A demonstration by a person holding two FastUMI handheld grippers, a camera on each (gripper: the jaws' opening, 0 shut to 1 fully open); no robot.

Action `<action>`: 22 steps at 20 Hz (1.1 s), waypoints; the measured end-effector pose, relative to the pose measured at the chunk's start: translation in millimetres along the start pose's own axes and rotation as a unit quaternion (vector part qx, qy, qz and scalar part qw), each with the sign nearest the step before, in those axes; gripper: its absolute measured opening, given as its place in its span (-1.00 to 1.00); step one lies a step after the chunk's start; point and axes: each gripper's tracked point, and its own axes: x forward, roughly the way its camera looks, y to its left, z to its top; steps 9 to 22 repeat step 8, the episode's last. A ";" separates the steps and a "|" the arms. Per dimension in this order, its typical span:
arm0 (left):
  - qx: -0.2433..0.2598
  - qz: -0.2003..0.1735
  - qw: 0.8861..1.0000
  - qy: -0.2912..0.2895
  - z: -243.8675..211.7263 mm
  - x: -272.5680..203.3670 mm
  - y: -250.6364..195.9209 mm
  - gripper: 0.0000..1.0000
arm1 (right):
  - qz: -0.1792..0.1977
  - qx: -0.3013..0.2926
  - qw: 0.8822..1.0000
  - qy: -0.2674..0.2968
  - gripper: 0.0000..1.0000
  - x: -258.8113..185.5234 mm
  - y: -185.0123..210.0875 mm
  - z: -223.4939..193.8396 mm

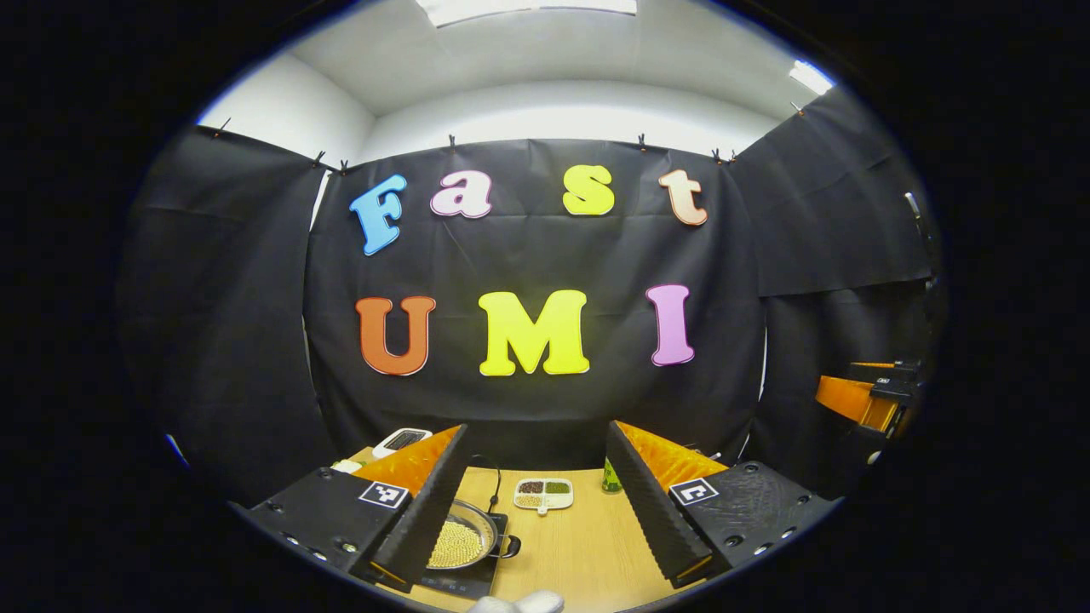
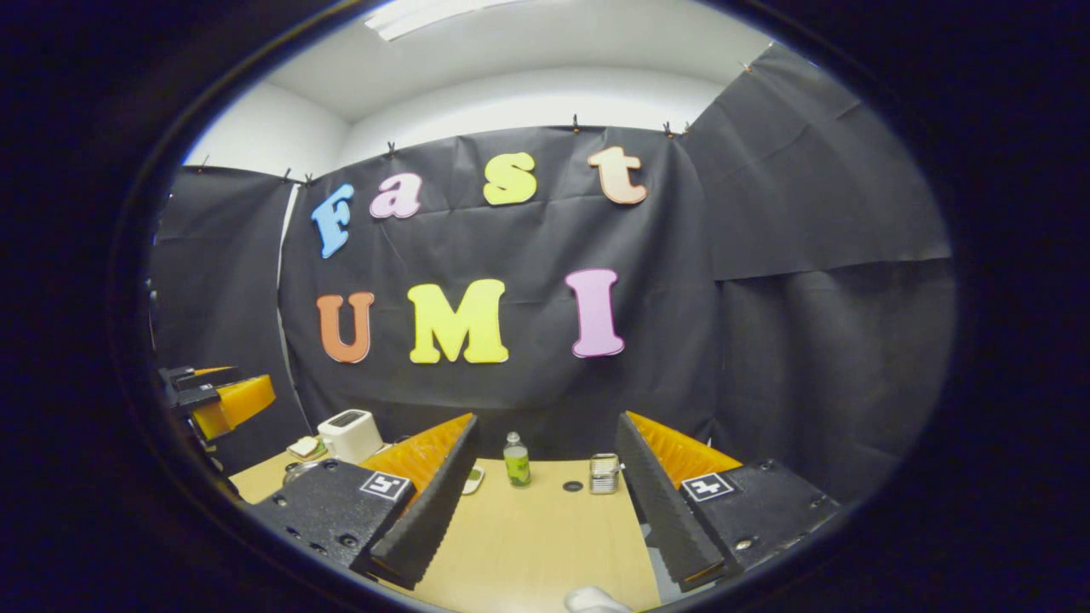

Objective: First push the handle of the pot to place it horizontally, then grasp the pot with both hands and set it on the induction cooktop.

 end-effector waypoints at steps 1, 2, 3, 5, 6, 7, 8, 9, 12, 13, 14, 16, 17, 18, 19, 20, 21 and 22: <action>0.000 -0.001 1.000 -0.001 -0.3 -0.8 -1.0 0.91 | -0.002 0.000 1.000 0.001 1.00 -1.4 -1.7 0.0; 0.000 -0.002 1.000 -0.002 0.1 -2.4 -0.9 0.91 | -0.003 0.003 1.000 0.000 1.00 -2.0 -2.5 0.0; 0.000 -0.002 1.000 -0.003 0.2 -2.9 1.4 0.91 | -0.003 0.005 1.000 -0.001 1.00 -2.5 -2.2 0.9; -0.001 -0.001 1.000 -0.003 1.5 -4.3 4.5 0.90 | -0.005 0.002 1.000 0.000 1.00 -3.0 -3.7 1.4; -0.001 0.001 1.000 -0.003 1.4 -4.2 5.5 0.91 | -0.005 0.002 1.000 -0.001 1.00 -3.6 -3.4 2.3; -0.001 0.001 1.000 -0.001 2.4 -4.4 7.6 0.91 | -0.005 0.001 1.000 -0.003 1.00 -5.0 -2.9 3.8; -0.002 0.002 1.000 -0.001 3.4 -4.1 9.2 0.90 | -0.005 0.001 1.000 -0.005 1.00 -5.5 -2.4 5.9; -0.002 0.002 1.000 -0.001 3.4 -4.1 9.2 0.90 | -0.005 0.001 1.000 -0.005 1.00 -5.5 -2.4 5.9; -0.002 0.002 1.000 -0.001 3.4 -4.1 9.2 0.90 | -0.005 0.001 1.000 -0.005 1.00 -5.5 -2.4 5.9; -0.002 0.002 1.000 -0.001 3.4 -4.1 9.2 0.90 | -0.005 0.001 1.000 -0.005 1.00 -5.5 -2.4 5.9; -0.002 0.002 1.000 -0.001 3.4 -4.1 9.2 0.90 | -0.005 0.001 1.000 -0.005 1.00 -5.5 -2.4 5.9; -0.002 0.002 1.000 -0.001 3.4 -4.1 9.2 0.90 | -0.005 0.001 1.000 -0.005 1.00 -5.5 -2.4 5.9; -0.002 0.002 1.000 -0.001 3.4 -4.1 9.2 0.90 | -0.005 0.001 1.000 -0.005 1.00 -5.5 -2.4 5.9; -0.002 0.002 1.000 -0.001 3.4 -4.1 9.2 0.90 | -0.005 0.001 1.000 -0.005 1.00 -5.5 -2.4 5.9; -0.002 0.002 1.000 -0.001 3.4 -4.1 9.2 0.90 | -0.005 0.001 1.000 -0.005 1.00 -5.5 -2.4 5.9; -0.002 0.002 1.000 -0.001 3.4 -4.1 9.2 0.90 | -0.005 0.001 1.000 -0.005 1.00 -5.5 -2.4 5.9; -0.002 0.002 1.000 -0.001 3.4 -4.1 9.2 0.90 | -0.005 0.001 1.000 -0.005 1.00 -5.5 -2.4 5.9; -0.002 0.002 1.000 -0.001 3.4 -4.1 9.2 0.90 | -0.005 0.001 1.000 -0.005 1.00 -5.5 -2.4 5.9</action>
